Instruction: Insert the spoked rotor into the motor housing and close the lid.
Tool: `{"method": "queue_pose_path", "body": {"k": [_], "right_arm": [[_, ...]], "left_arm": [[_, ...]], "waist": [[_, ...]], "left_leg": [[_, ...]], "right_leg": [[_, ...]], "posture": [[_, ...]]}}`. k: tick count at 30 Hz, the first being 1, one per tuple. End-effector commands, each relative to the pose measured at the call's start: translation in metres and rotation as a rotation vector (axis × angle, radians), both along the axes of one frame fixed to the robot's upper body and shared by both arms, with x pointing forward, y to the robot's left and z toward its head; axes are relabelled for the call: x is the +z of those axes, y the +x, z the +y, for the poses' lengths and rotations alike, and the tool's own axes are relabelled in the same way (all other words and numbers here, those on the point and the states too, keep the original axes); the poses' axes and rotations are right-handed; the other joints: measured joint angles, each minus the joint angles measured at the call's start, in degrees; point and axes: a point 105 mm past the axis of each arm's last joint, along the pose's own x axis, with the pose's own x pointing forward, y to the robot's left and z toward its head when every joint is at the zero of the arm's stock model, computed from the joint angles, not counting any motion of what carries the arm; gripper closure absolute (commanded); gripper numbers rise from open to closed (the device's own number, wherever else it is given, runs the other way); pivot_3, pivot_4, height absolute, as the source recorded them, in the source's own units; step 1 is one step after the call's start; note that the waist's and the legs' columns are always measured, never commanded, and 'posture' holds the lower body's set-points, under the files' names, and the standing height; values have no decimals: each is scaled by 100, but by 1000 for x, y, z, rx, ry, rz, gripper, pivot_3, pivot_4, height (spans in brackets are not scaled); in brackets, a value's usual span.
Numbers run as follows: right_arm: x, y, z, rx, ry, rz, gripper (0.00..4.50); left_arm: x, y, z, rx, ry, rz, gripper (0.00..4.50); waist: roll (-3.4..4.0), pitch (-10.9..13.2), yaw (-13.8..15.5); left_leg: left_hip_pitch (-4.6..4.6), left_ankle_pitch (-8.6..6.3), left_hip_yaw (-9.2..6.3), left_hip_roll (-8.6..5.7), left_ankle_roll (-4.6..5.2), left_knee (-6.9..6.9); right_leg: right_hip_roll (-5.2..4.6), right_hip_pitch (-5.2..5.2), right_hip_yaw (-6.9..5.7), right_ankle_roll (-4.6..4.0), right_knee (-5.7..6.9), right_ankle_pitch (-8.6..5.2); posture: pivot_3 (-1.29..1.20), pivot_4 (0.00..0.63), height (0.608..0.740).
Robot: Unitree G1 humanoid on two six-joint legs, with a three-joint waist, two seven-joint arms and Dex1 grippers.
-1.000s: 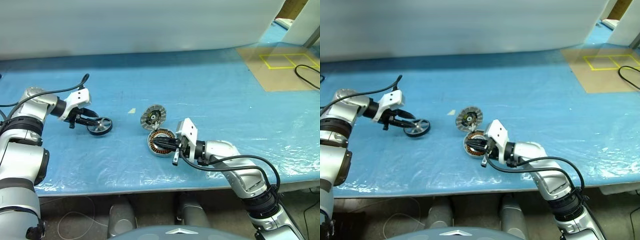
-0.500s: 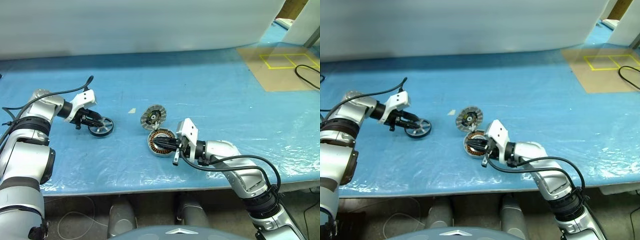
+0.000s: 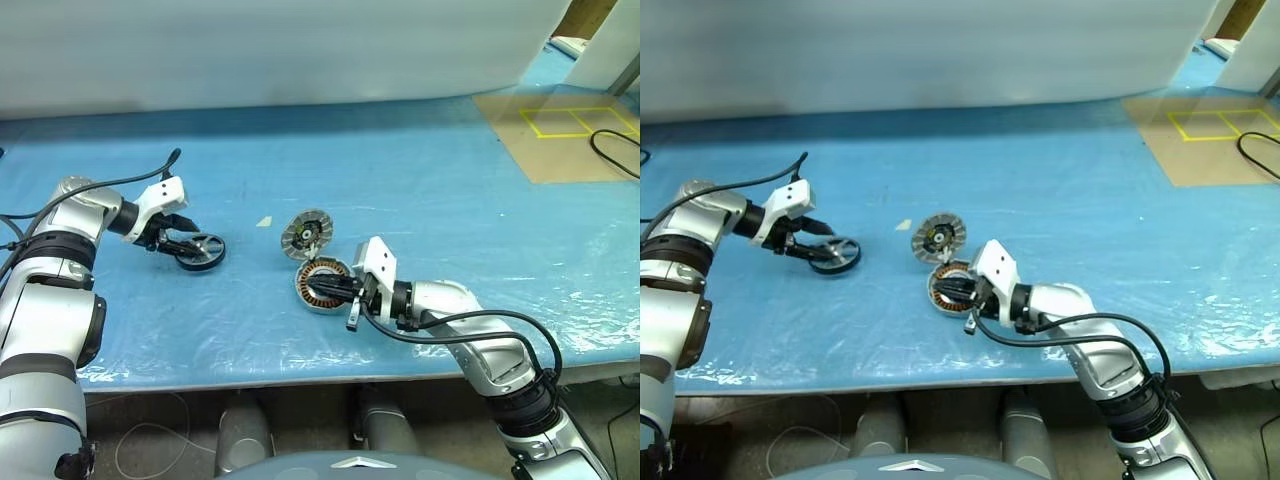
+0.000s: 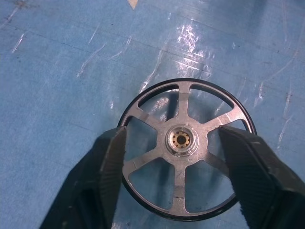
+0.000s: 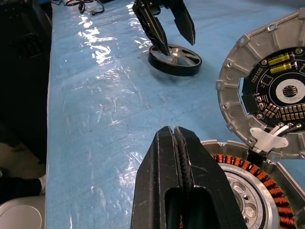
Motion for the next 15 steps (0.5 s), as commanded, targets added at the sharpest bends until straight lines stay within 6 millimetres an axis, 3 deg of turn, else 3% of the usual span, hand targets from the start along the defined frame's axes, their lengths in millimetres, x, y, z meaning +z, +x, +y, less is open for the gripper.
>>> {"method": "queue_pose_path", "body": {"k": [1,15], "right_arm": [[8,-2,3,18,15,-39,4500],[7,-1,3,18,9,-44,4500]], "left_arm": [[11,-2,6,-17,19,-11,1136],[0,-1,6,-19,67,-13,1136]], "waist": [[0,0,-1],[0,0,-1]], "left_leg": [[0,0,0,0,0,0],[1,0,0,1,0,-1]], "right_leg": [[0,0,0,0,0,0],[0,0,0,0,-3,0]], "posture": [[0,150,740],[0,150,740]]}}
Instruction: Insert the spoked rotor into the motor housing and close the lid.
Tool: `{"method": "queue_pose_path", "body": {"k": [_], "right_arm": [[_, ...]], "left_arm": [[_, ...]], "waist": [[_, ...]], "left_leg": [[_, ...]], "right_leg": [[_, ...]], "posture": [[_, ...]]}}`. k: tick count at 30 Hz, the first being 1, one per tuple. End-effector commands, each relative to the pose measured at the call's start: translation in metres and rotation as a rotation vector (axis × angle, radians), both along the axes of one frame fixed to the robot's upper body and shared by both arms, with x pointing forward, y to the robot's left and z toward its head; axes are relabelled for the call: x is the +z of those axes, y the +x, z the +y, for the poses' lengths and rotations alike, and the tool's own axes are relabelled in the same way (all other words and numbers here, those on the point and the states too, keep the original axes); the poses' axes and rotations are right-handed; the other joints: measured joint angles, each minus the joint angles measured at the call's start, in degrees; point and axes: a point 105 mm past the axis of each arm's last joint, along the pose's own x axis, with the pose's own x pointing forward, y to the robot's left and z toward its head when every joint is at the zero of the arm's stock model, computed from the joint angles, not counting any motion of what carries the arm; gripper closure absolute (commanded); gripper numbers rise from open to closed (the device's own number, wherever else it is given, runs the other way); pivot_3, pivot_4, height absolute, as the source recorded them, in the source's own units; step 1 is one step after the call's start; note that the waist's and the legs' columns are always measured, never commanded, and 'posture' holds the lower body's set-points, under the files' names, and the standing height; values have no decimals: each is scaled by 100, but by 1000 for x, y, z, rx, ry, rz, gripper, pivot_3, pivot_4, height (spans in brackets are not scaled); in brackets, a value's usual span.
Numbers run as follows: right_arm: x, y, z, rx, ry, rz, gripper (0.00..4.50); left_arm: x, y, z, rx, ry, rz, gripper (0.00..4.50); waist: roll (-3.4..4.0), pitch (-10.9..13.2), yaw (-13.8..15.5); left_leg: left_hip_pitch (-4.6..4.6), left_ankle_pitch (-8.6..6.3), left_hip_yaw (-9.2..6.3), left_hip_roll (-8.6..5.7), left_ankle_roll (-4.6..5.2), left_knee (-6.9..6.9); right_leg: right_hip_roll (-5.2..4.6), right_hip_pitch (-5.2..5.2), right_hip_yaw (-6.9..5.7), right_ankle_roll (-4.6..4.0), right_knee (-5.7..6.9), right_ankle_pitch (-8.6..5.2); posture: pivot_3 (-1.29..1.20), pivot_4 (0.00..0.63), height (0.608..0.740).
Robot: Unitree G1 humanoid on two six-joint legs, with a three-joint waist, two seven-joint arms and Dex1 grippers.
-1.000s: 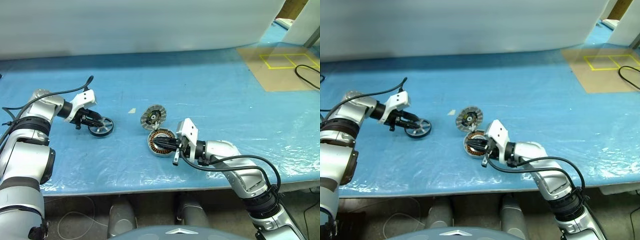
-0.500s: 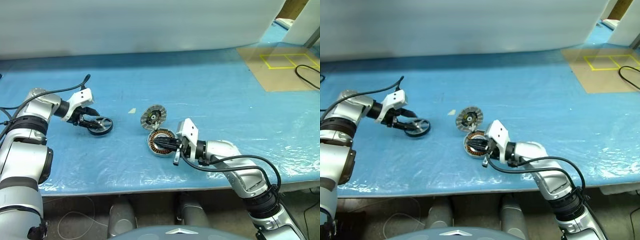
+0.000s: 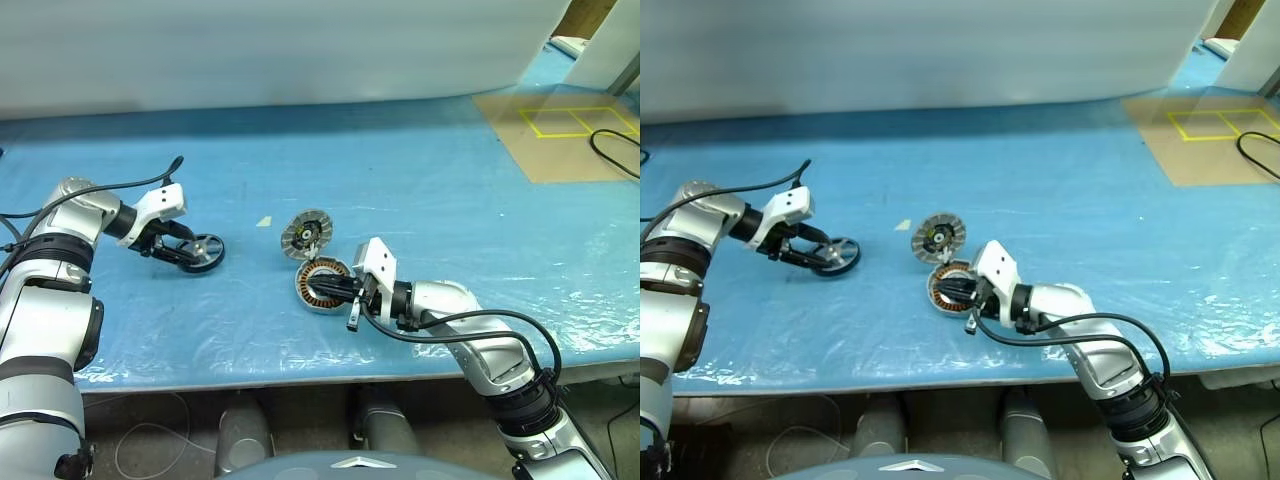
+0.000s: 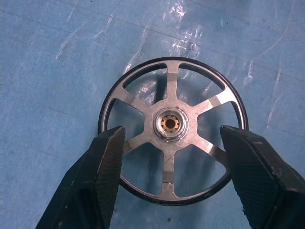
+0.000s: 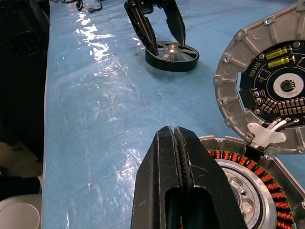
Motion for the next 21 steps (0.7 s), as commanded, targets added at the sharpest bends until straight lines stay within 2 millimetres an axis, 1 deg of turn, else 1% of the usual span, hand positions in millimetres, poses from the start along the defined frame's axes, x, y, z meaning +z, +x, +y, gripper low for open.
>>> {"method": "queue_pose_path", "body": {"k": [1,9,14,17,20,21], "right_arm": [[8,-2,3,20,11,-43,4500],[8,-2,2,16,8,-44,4500],[7,0,1,10,5,-47,4500],[8,0,1,9,5,-50,4500],[8,0,1,10,5,-52,4500],[8,0,1,10,5,-53,4500]], "left_arm": [[6,5,-1,-1,7,-48,1136],[1,1,-6,-49,3,-23,1136],[-4,-6,-1,-49,18,33,1136],[-6,-9,2,-48,19,50,1755],[-4,-9,1,-52,9,42,2690],[-3,-8,0,-54,5,30,2798]], "waist": [[0,0,1],[0,0,-2],[0,0,-2],[0,0,0],[1,0,0],[1,0,1]], "left_leg": [[0,0,0,0,0,0],[-2,0,-1,0,0,-1],[0,0,-1,0,0,-2],[-1,0,-1,0,0,-2],[-1,0,0,-2,0,-2],[-1,0,0,-3,0,-4]], "right_leg": [[0,0,0,0,0,0],[1,0,0,0,-3,0],[0,0,0,0,-5,0],[0,0,0,0,-5,0],[0,1,0,0,-5,0],[0,3,1,0,-5,0]], "posture": [[0,150,740],[0,150,740],[0,150,740],[0,150,740],[0,150,740],[0,150,740]]}}
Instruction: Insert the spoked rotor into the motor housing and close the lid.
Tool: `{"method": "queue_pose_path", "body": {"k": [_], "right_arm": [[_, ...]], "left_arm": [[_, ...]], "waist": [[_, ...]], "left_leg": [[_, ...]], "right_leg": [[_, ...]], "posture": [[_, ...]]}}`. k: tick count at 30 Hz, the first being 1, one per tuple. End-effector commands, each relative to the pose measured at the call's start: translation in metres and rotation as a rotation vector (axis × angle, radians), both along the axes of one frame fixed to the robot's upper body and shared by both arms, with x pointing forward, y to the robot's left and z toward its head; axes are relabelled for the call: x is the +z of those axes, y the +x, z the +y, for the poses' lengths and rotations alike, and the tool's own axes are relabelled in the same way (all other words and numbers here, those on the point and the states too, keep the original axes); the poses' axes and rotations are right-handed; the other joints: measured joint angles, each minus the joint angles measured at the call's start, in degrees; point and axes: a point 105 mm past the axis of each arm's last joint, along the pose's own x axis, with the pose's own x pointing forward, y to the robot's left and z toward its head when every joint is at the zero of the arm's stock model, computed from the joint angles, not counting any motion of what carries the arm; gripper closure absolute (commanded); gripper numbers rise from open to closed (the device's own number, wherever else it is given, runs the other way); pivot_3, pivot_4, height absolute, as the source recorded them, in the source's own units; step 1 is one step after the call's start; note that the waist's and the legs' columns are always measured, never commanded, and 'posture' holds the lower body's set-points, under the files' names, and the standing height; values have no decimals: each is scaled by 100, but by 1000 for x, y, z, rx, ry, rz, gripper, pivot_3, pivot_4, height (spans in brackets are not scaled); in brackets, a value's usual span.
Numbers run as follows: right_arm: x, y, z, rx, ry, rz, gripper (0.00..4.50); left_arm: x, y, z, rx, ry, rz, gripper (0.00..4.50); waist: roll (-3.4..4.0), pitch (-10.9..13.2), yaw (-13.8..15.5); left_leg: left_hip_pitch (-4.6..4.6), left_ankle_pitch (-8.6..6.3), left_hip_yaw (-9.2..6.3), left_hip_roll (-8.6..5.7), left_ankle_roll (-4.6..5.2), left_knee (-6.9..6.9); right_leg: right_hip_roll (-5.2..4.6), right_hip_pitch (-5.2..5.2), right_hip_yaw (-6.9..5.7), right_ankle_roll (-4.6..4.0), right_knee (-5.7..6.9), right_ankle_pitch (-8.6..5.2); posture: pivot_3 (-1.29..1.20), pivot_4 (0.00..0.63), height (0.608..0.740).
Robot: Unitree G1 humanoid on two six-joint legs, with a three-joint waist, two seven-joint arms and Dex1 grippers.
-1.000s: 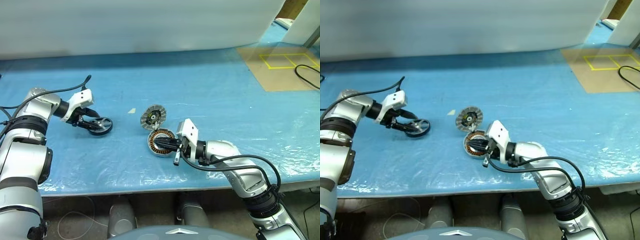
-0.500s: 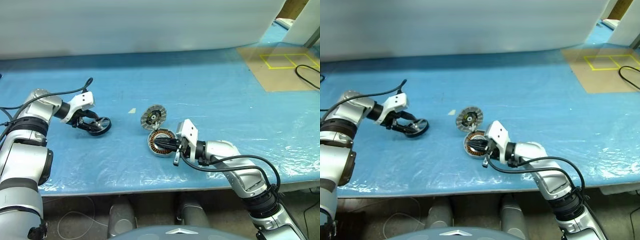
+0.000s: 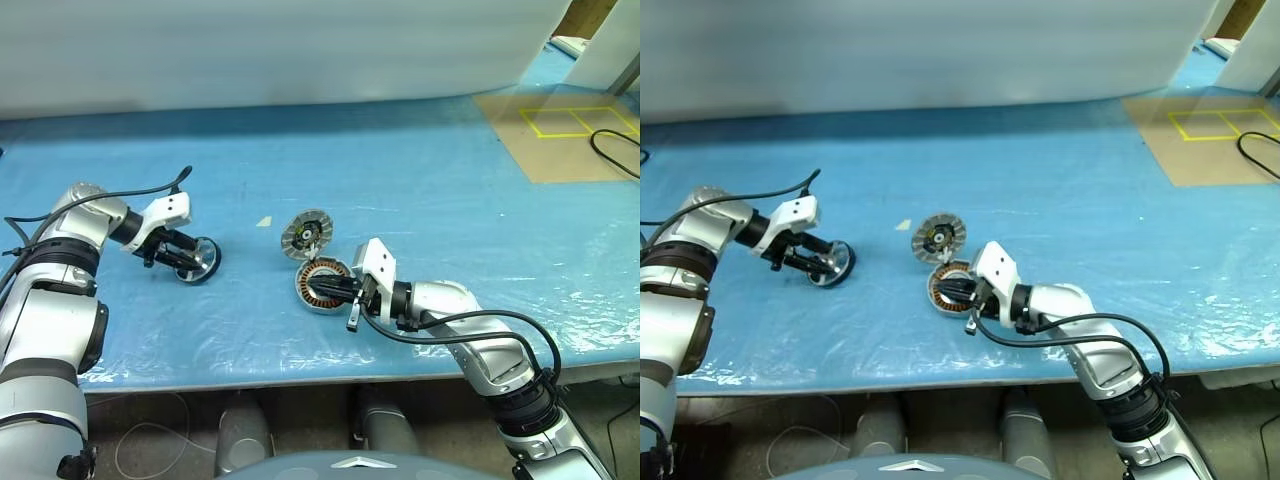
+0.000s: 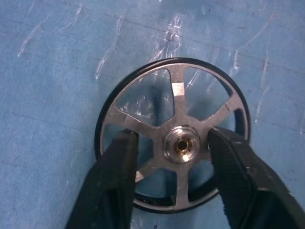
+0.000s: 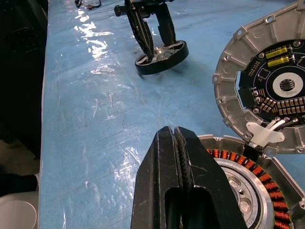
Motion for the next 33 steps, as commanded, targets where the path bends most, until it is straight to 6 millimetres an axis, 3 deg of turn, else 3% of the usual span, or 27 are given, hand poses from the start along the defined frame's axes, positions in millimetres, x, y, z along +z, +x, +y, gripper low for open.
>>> {"method": "queue_pose_path", "body": {"k": [1,11,17,23,33], "right_arm": [[9,0,1,13,16,-42,4500],[23,2,-11,-12,42,-48,4500],[28,10,-40,-88,11,-48,4500],[31,11,-64,-127,-31,-55,4500],[24,0,-71,-40,-65,-94,4500]], "left_arm": [[6,1,3,6,-8,-32,2798],[41,3,-21,-45,-239,-119,2799],[54,-19,-38,-96,-362,-83,2799],[54,-49,-56,-124,-473,-7,2799],[49,-73,-97,-65,-676,-59,2799]], "waist": [[0,0,2],[0,0,1],[3,2,-19],[5,3,-26],[7,4,-40]], "left_leg": [[1,0,0,1,0,-1],[-2,0,-1,3,0,-1],[0,-1,1,5,-2,-14],[-4,-1,2,5,-1,-20],[-13,-1,10,5,0,-19]], "right_leg": [[0,0,-1,0,0,0],[0,-3,-1,0,-6,0],[2,-8,-1,-1,-10,-1],[1,-8,-2,-1,-22,-1],[1,-5,-2,-1,-27,-1]], "posture": [[0,150,740],[0,150,740],[0,150,740],[0,150,740],[0,150,740]]}}
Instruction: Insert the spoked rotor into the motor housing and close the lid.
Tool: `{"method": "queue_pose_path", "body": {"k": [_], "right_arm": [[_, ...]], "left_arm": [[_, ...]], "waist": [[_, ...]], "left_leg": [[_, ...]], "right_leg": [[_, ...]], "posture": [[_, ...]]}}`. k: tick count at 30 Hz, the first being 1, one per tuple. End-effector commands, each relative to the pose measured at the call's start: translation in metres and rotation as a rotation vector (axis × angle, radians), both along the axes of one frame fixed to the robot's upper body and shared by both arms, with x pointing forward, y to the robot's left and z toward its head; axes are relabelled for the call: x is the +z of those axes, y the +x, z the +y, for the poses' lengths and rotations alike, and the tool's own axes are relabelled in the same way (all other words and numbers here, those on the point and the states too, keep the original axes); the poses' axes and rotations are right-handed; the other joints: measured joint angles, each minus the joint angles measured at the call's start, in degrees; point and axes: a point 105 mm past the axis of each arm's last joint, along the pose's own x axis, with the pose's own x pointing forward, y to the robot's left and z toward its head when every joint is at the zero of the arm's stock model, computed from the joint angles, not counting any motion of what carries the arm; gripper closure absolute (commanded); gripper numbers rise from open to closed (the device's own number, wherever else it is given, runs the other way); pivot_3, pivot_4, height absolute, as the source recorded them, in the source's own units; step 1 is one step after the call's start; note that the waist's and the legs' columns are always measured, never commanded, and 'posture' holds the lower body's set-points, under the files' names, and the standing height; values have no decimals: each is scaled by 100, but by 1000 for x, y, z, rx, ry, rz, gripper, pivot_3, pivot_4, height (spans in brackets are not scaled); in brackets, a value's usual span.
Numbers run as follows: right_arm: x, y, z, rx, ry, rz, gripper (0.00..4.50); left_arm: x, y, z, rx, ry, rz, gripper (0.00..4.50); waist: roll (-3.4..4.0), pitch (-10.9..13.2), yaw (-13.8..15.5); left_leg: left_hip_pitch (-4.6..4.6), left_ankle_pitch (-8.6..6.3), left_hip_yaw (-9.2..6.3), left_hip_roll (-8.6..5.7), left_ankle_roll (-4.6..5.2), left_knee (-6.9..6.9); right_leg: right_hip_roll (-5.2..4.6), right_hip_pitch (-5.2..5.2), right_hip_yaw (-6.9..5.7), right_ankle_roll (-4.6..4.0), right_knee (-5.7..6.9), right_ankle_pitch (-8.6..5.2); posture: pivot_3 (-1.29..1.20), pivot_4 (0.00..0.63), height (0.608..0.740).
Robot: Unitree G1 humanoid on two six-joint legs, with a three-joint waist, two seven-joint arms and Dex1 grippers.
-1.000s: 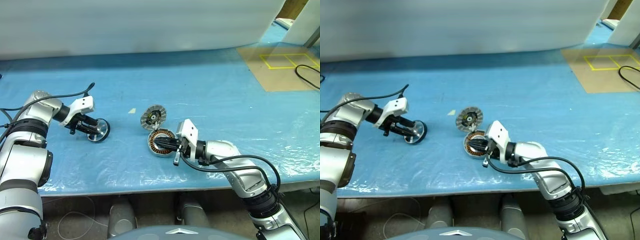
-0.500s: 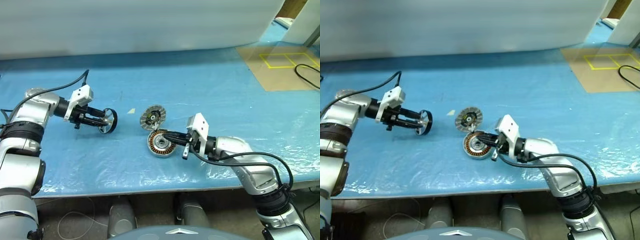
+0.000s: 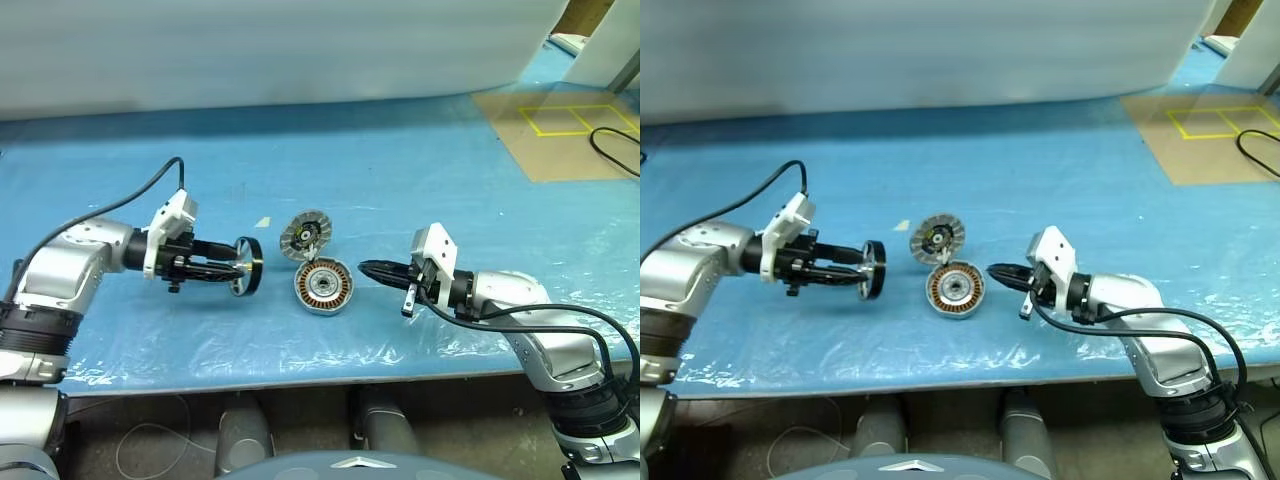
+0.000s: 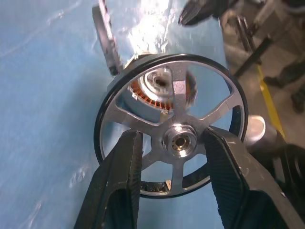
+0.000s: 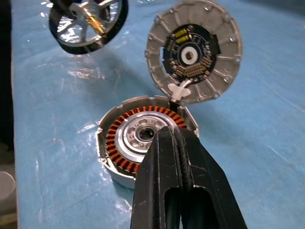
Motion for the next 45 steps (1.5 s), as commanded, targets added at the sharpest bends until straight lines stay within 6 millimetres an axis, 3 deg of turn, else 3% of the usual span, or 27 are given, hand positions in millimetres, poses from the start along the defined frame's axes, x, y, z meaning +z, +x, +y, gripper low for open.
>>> {"method": "queue_pose_path", "body": {"k": [1,8,22,35,45], "right_arm": [[6,-5,-2,51,-3,-40,4500],[4,-9,-8,105,-7,-39,4500],[0,-8,-9,113,-19,-18,4500],[-1,-8,-6,110,-19,-13,4500],[-4,-7,-4,95,-28,-8,4500]], "left_arm": [[7,-6,-12,33,-66,-55,2799],[-15,-14,-34,95,-128,-56,2799],[-25,-10,-65,139,-192,-94,2799],[-23,4,-73,160,-107,-119,2799],[-6,8,-80,140,-40,-76,2799]], "waist": [[0,0,-1],[1,0,-7],[1,-1,-9],[2,-1,-9],[2,-1,-5]], "left_leg": [[0,0,0,-1,0,0],[0,0,4,2,2,-1],[0,0,4,0,4,0],[0,0,4,-1,5,1],[1,0,4,-4,4,3]], "right_leg": [[0,0,1,0,-2,0],[2,1,2,0,-1,0],[3,1,3,0,-3,0],[2,1,5,0,-3,0],[1,2,6,0,-2,0]], "posture": [[0,150,740],[0,150,740],[0,150,740],[0,150,740],[0,150,740]]}}
